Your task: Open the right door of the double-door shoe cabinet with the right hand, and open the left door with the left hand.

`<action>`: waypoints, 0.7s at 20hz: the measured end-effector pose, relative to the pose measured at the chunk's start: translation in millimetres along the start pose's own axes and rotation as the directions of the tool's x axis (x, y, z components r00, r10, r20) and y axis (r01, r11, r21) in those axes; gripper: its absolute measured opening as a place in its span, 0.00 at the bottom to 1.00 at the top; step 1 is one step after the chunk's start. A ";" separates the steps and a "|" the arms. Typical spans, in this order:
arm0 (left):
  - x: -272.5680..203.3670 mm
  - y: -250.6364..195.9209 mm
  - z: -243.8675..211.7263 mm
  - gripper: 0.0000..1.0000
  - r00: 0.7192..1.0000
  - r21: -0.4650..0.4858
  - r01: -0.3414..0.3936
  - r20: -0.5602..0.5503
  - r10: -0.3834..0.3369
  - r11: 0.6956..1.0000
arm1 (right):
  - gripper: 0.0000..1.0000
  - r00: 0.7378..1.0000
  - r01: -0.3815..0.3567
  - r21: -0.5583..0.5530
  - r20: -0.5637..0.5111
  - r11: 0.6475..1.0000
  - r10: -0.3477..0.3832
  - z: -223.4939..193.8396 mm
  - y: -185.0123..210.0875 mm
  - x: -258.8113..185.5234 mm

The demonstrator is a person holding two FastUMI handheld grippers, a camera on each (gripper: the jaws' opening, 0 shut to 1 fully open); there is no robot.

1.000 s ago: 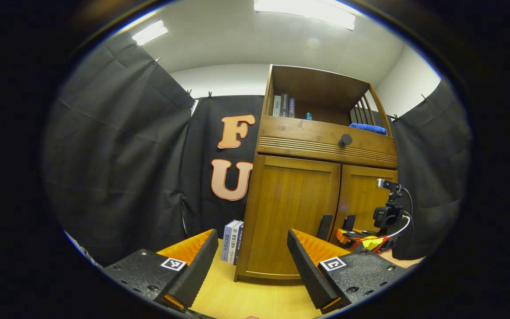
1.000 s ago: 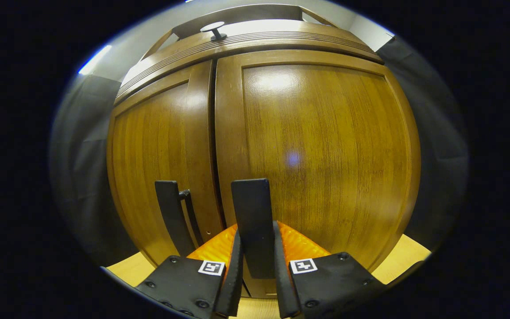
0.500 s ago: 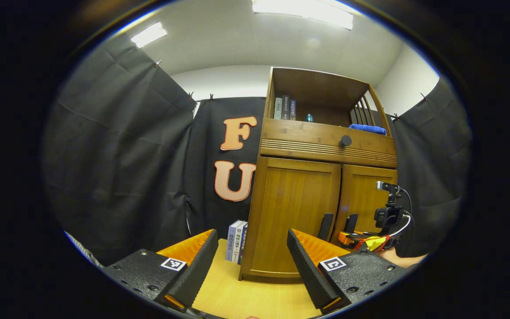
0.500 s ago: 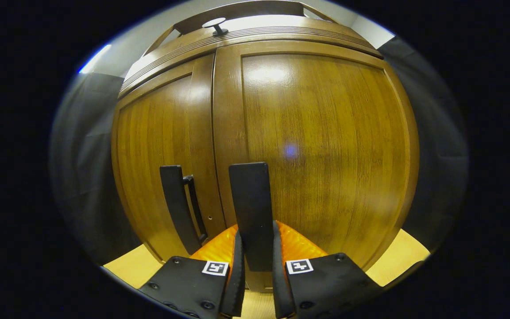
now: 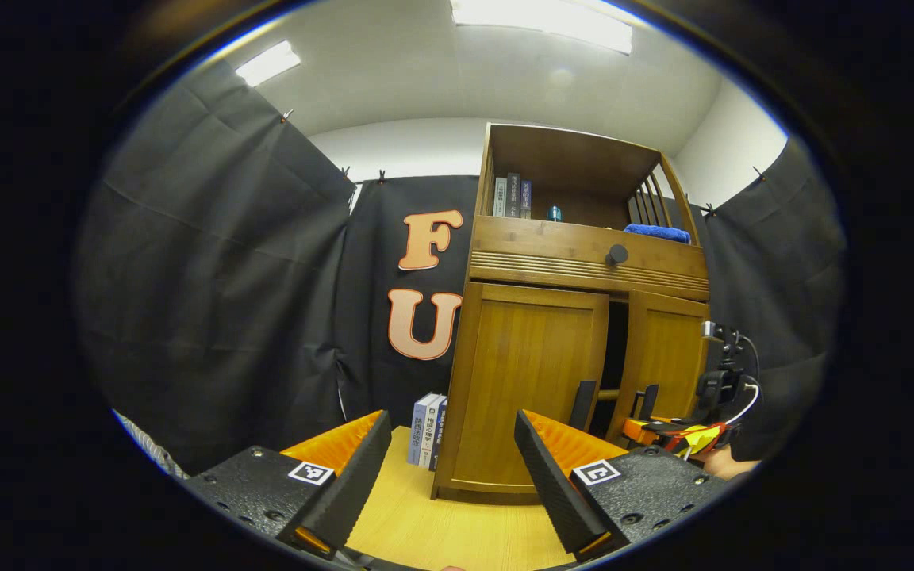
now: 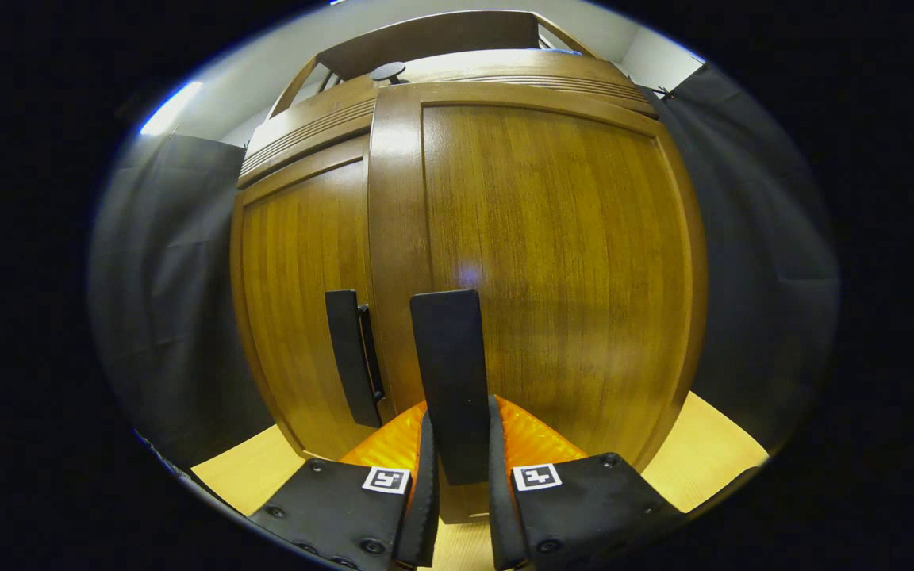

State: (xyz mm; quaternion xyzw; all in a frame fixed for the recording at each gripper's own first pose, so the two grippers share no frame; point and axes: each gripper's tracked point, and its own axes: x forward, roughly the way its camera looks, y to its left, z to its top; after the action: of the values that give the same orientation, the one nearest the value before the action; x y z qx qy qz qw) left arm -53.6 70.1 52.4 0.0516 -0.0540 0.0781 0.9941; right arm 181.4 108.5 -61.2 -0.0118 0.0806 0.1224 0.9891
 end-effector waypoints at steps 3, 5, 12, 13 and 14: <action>-1.9 -2.9 -1.8 0.92 1.000 -0.001 0.004 -0.002 -0.004 1.000 | 0.30 1.000 0.000 0.002 0.008 1.000 0.000 -1.1 -6.9 -19.9; -2.6 -7.3 -5.8 0.92 1.000 -0.007 0.011 -0.010 -0.011 1.000 | 0.39 1.000 -0.010 0.010 0.011 1.000 0.010 -0.6 -11.7 -30.6; 0.3 -29.6 -15.7 0.92 0.998 -0.024 0.060 -0.030 -0.060 0.998 | 0.38 1.000 -0.005 0.019 0.030 1.000 0.004 -2.0 -33.9 -78.7; 0.2 -34.8 -17.3 0.92 0.997 -0.031 0.072 -0.032 -0.073 0.997 | 0.39 1.000 -0.001 0.015 0.031 1.000 0.001 -1.5 -38.9 -84.9; 0.3 -39.9 -17.7 0.95 0.996 -0.036 0.084 -0.034 -0.086 0.996 | 0.34 0.999 0.004 0.011 0.032 1.000 -0.004 -2.0 -43.1 -92.0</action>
State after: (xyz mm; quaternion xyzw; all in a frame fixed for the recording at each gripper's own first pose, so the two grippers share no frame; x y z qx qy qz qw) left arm -45.1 32.9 31.1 0.0353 -0.0356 0.0356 0.9981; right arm 103.6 44.6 -48.1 -0.0045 0.0655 0.1201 0.9906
